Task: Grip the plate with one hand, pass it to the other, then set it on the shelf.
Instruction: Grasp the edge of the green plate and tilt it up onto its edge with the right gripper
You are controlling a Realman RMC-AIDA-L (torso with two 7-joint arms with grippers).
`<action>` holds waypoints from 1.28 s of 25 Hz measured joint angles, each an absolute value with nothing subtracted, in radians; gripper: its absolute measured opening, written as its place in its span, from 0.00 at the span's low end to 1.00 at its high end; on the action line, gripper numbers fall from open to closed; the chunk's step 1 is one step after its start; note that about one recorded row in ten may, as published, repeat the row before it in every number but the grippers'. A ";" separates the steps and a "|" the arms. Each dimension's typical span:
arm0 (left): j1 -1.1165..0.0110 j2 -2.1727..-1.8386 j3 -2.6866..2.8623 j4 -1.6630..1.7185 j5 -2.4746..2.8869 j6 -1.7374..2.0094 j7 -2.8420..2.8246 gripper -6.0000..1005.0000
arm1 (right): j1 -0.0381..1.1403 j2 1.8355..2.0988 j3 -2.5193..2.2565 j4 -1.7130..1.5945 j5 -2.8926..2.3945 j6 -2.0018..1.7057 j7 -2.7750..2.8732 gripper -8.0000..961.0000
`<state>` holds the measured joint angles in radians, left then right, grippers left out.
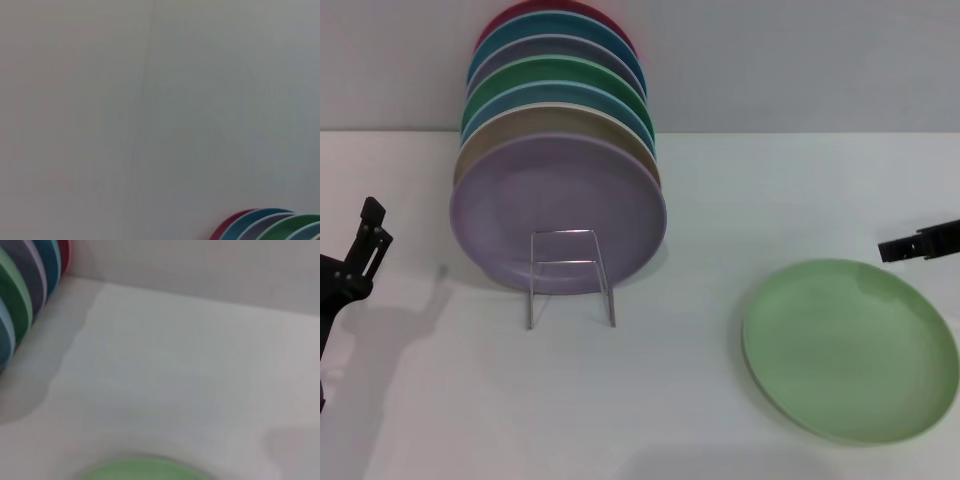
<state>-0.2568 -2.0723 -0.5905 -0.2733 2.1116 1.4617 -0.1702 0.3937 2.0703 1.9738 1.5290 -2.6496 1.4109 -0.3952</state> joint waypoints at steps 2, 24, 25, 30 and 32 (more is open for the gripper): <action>-0.262 -2.072 -0.591 -0.271 2.111 1.462 -0.170 0.84 | 0.429 2.069 2.013 1.473 -2.679 1.449 -0.395 0.76; -0.281 -2.071 -0.592 -0.271 2.111 1.465 -0.170 0.84 | 0.474 2.063 2.061 1.253 -2.741 1.434 -0.426 0.76; -0.281 -2.071 -0.592 -0.271 2.111 1.465 -0.170 0.84 | 0.474 2.063 2.061 1.249 -2.742 1.432 -0.428 0.76; -0.282 -2.071 -0.593 -0.272 2.111 1.465 -0.170 0.84 | 0.476 2.065 2.057 1.238 -2.760 1.423 -0.430 0.73; -0.282 -2.071 -0.594 -0.272 2.111 1.465 -0.170 0.84 | 0.477 2.066 2.061 1.237 -2.764 1.423 -0.428 0.72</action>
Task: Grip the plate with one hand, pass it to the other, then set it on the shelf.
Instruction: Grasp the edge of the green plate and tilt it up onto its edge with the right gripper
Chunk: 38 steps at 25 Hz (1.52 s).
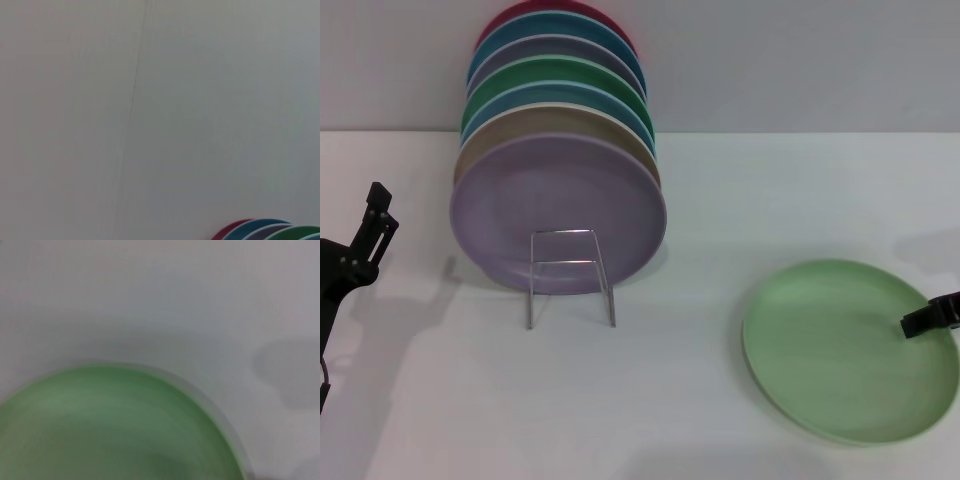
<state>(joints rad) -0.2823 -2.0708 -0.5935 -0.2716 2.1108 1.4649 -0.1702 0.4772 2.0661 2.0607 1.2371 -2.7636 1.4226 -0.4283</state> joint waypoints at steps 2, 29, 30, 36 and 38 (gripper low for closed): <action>-0.282 -2.071 -0.595 -0.272 2.111 1.465 -0.170 0.84 | 0.479 2.065 2.062 1.236 -2.764 1.423 -0.428 0.68; -0.279 -2.071 -0.600 -0.271 2.111 1.470 -0.173 0.84 | 0.484 2.071 2.051 1.235 -2.784 1.404 -0.472 0.07; -0.279 -2.071 -0.600 -0.271 2.111 1.472 -0.173 0.84 | 0.482 2.072 2.050 1.240 -2.784 1.400 -0.473 0.07; -0.277 -2.071 -0.600 -0.270 2.111 1.489 -0.171 0.84 | 0.446 2.076 2.049 1.357 -2.746 1.377 -0.492 0.07; -0.276 -2.071 -0.600 -0.271 2.111 1.491 -0.171 0.84 | 0.424 2.077 2.048 1.419 -2.707 1.368 -0.504 0.06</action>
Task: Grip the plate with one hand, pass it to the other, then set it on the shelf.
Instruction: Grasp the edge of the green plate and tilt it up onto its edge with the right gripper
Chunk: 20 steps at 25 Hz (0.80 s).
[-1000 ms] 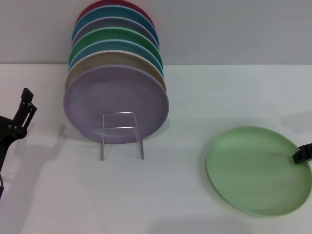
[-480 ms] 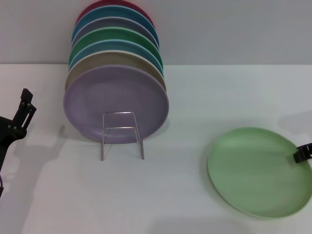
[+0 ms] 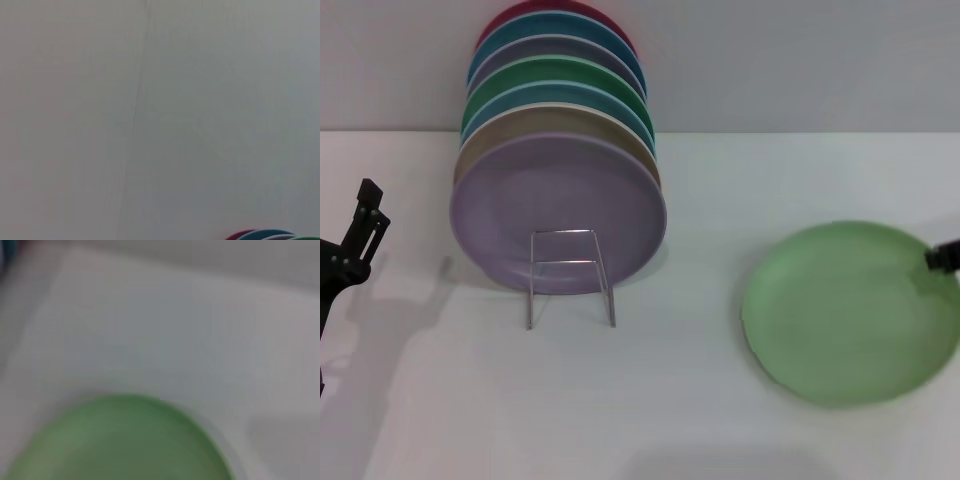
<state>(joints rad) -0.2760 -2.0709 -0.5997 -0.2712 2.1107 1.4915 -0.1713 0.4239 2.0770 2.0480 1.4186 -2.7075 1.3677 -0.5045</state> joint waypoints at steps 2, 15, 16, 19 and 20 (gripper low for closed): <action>-0.275 -2.071 -0.600 -0.273 2.111 1.493 -0.171 0.84 | 0.403 2.077 2.046 1.481 -2.674 1.361 -0.515 0.05; -0.273 -2.071 -0.600 -0.270 2.111 1.506 -0.170 0.84 | 0.258 2.082 1.915 1.645 -2.607 1.074 -0.569 0.02; -0.273 -2.071 -0.600 -0.270 2.111 1.506 -0.170 0.84 | 0.247 2.082 1.896 1.648 -2.605 1.040 -0.575 0.02; -0.273 -2.071 -0.600 -0.270 2.111 1.507 -0.170 0.84 | 0.224 2.082 1.843 1.640 -2.602 0.941 -0.596 0.02; -0.273 -2.071 -0.600 -0.270 2.111 1.507 -0.170 0.84 | 0.219 2.082 1.825 1.631 -2.602 0.908 -0.600 0.02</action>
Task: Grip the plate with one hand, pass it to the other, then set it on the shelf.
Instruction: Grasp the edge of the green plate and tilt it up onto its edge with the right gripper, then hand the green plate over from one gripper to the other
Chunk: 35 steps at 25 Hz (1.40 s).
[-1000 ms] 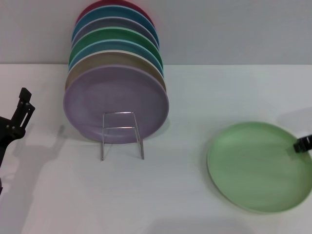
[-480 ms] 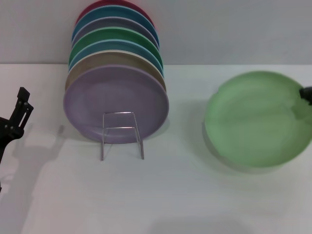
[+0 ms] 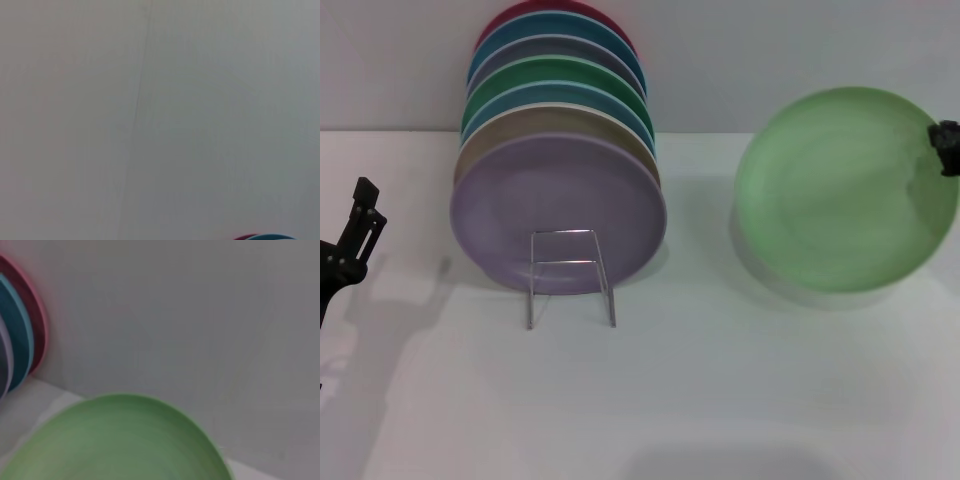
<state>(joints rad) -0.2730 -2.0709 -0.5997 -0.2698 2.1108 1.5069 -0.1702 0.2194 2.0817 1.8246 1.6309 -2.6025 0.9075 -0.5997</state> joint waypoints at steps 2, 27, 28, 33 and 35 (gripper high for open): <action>-0.273 -2.071 -0.600 -0.270 2.111 1.507 -0.170 0.84 | 0.213 2.082 1.793 1.611 -2.603 0.847 -0.609 0.02; -0.267 -2.069 -0.600 -0.269 2.113 1.535 -0.170 0.84 | 0.109 2.081 1.408 1.234 -2.603 -0.164 -0.618 0.02; -0.266 -2.069 -0.599 -0.269 2.114 1.536 -0.170 0.84 | 0.104 2.082 1.397 1.226 -2.603 -0.193 -0.616 0.02; -0.265 -2.069 -0.595 -0.268 2.116 1.537 -0.170 0.84 | 0.099 2.083 1.333 1.139 -2.600 -0.372 -0.596 0.02; -0.265 -2.070 -0.593 -0.268 2.117 1.535 -0.170 0.84 | 0.105 2.083 1.320 1.098 -2.600 -0.431 -0.576 0.02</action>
